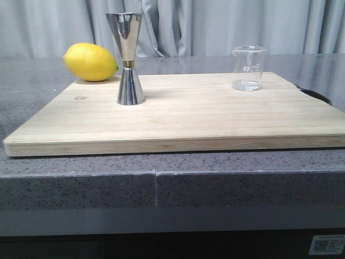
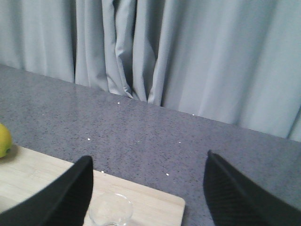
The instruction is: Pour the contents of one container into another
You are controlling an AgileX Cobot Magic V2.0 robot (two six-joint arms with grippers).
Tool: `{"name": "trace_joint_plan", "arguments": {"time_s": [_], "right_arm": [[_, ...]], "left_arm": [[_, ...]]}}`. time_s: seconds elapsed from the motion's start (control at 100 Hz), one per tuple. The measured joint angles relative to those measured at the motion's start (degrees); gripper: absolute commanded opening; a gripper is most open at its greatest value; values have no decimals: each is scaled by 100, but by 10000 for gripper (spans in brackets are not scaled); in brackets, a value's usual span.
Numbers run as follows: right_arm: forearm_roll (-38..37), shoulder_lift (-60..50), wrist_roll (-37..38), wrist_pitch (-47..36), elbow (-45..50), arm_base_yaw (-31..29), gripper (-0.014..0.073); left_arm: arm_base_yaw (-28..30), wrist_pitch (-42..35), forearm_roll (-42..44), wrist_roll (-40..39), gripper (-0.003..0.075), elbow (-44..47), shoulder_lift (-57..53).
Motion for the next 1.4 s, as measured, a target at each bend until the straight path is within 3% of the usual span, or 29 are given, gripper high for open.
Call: {"name": "trace_joint_plan", "arguments": {"time_s": [0.25,0.48,0.82,1.03,1.23,1.4], "right_arm": [[-130,0,0,1272,-1023,0,447],[-760,0,25,2694,-1906,0,447],[-3136,-336,1710,4263,-2519,0,447],[-3543,-838,1930,4643,-2543,0,447],[-4173,-1379,1977,4353,-2022,0,447],[-4291,-1599,3000,3735,-1595,0,447]], "left_arm": [[61,-1708,-72,-856,368,0,-1001],[61,-2677,450,-1859,368,0,-1362],[61,-3647,1825,-3520,356,11,-1585],[61,-3781,2532,-4041,356,32,-1685],[61,-3875,2960,-4090,356,363,-1971],[61,-4223,3017,-4114,356,859,-2182]]}}
